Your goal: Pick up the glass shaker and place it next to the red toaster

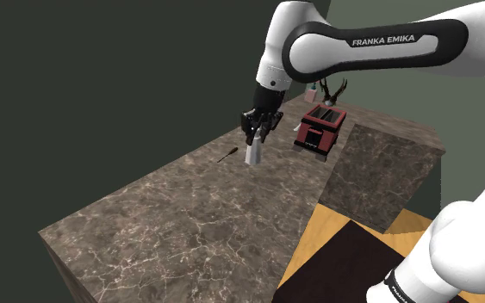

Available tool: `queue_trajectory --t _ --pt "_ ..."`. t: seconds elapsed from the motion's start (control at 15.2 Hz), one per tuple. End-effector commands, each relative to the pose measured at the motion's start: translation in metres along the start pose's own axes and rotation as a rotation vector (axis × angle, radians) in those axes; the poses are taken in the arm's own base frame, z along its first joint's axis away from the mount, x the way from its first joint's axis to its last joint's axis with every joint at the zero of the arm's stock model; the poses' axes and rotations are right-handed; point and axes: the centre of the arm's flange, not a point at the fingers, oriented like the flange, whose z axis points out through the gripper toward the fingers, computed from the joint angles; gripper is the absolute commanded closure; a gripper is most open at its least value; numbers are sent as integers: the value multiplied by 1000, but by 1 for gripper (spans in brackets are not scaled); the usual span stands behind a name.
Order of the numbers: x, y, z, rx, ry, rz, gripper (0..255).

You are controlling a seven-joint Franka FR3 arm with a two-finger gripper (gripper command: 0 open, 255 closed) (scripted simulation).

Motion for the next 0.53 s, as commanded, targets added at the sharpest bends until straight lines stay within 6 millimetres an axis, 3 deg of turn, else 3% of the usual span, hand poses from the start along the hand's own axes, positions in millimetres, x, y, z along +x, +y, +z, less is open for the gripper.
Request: queue_trajectory --t 0.0,0.46 --pt "2 -1 -12 0 0 0 255" --pt "6 -3 -49 0 0 0 255"
